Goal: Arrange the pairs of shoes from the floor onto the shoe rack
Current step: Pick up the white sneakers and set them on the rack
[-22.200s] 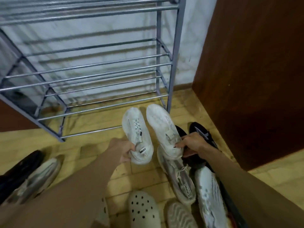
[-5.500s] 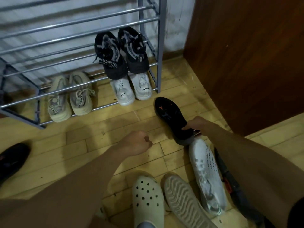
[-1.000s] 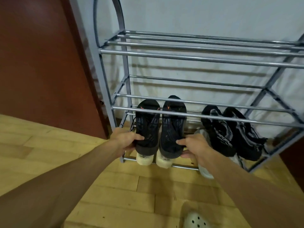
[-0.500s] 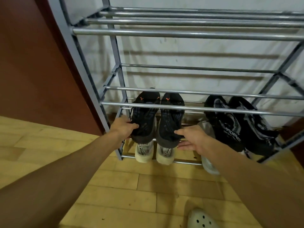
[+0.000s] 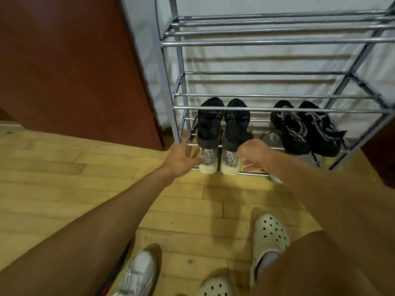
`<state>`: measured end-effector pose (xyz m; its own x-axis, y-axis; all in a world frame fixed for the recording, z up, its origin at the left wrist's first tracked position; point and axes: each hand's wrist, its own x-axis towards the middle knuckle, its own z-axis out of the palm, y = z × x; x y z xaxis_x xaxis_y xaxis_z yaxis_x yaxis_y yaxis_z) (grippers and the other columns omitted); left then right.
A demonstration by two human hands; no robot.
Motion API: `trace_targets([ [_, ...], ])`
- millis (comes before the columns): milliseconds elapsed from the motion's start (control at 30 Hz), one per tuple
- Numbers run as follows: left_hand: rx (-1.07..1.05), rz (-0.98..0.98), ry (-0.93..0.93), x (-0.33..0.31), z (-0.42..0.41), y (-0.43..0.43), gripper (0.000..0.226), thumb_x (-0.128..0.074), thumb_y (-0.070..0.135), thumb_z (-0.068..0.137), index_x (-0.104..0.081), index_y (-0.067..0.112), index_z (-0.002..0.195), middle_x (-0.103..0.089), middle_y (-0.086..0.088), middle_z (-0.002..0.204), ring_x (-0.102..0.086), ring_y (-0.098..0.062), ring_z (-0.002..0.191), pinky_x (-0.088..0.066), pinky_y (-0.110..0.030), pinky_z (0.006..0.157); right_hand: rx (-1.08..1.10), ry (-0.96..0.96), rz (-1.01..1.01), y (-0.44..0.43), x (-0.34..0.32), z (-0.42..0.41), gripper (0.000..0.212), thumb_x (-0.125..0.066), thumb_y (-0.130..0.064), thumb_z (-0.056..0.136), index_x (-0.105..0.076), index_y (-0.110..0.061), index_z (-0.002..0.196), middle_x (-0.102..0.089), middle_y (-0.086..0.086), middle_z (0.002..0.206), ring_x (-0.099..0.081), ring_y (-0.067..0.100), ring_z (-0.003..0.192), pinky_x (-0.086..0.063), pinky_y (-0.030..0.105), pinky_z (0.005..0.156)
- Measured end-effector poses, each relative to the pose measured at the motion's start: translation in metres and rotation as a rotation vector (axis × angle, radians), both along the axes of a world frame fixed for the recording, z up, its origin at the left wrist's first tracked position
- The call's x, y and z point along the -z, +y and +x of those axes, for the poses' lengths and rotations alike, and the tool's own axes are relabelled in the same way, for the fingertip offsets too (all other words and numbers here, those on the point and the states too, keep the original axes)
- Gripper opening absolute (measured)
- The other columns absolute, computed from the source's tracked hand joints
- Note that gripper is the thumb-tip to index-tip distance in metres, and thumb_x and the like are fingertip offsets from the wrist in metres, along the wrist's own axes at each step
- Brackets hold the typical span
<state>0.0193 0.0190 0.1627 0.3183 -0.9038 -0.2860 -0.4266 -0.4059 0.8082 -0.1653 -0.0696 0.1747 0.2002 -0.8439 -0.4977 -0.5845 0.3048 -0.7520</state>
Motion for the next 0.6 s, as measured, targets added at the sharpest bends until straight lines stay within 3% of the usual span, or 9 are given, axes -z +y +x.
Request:
trace_targets([
  [33, 0.002, 0.009, 0.001, -0.002, 0.002, 0.019, 0.052, -0.072, 0.027, 0.082, -0.05, 0.02, 0.129, -0.056, 0.008, 0.103, -0.055, -0.015, 0.093, -0.045, -0.019, 0.064, -0.048, -0.012, -0.004, 0.014, -0.009, 0.009, 0.023, -0.066, -0.01, 0.088, -0.065, 0.001, 0.108, -0.058, 0.013, 0.102, -0.06, 0.025, 0.088, -0.058, 0.04, 0.075],
  [100, 0.023, 0.09, 0.0, -0.007, 0.01, 0.057, 0.06, -0.074, 0.026, 0.08, -0.049, 0.013, 0.133, -0.055, -0.002, 0.12, -0.052, -0.016, 0.099, -0.043, -0.024, 0.073, -0.138, -0.094, 0.041, 0.045, -0.025, 0.028, 0.029, -0.064, -0.012, 0.09, -0.064, -0.002, 0.117, -0.06, 0.013, 0.11, -0.062, 0.024, 0.089, -0.058, 0.037, 0.072],
  [167, 0.055, 0.167, -0.003, -0.007, 0.016, 0.098, 0.065, -0.076, 0.025, 0.078, -0.047, 0.01, 0.134, -0.053, -0.011, 0.13, -0.054, -0.018, 0.1, -0.044, -0.023, 0.069, -0.225, -0.174, 0.116, 0.081, -0.032, 0.047, 0.032, -0.063, -0.014, 0.091, -0.061, -0.005, 0.121, -0.059, 0.012, 0.122, -0.062, 0.025, 0.098, -0.058, 0.034, 0.066],
  [267, 0.014, 0.208, -0.007, 0.002, 0.025, 0.157, 0.059, -0.076, 0.022, 0.079, -0.051, 0.009, 0.131, -0.056, -0.013, 0.127, -0.056, -0.02, 0.099, -0.043, -0.018, 0.061, -0.326, -0.16, 0.15, 0.134, -0.026, 0.075, 0.041, -0.063, -0.015, 0.091, -0.055, -0.006, 0.13, -0.056, 0.01, 0.127, -0.059, 0.026, 0.104, -0.056, 0.028, 0.059],
  [433, -0.072, 0.276, 0.023, 0.039, 0.039, 0.245, 0.049, -0.072, 0.021, 0.082, -0.057, 0.006, 0.126, -0.064, -0.011, 0.115, -0.057, -0.013, 0.091, -0.042, -0.004, 0.057, -0.349, -0.125, 0.243, 0.204, 0.009, 0.1, 0.04, -0.065, -0.015, 0.089, -0.056, -0.003, 0.126, -0.056, 0.012, 0.121, -0.059, 0.025, 0.098, -0.057, 0.031, 0.062],
  [600, -0.054, 0.491, -0.011, 0.099, 0.031, 0.317, 0.047, -0.068, 0.025, 0.085, -0.056, 0.01, 0.128, -0.058, -0.01, 0.128, -0.057, -0.022, 0.112, -0.045, -0.025, 0.082, -0.382, -0.031, 0.33, 0.25, 0.058, 0.087, 0.041, -0.064, -0.015, 0.089, -0.055, -0.005, 0.128, -0.058, 0.011, 0.12, -0.061, 0.021, 0.092, -0.055, 0.027, 0.058],
])
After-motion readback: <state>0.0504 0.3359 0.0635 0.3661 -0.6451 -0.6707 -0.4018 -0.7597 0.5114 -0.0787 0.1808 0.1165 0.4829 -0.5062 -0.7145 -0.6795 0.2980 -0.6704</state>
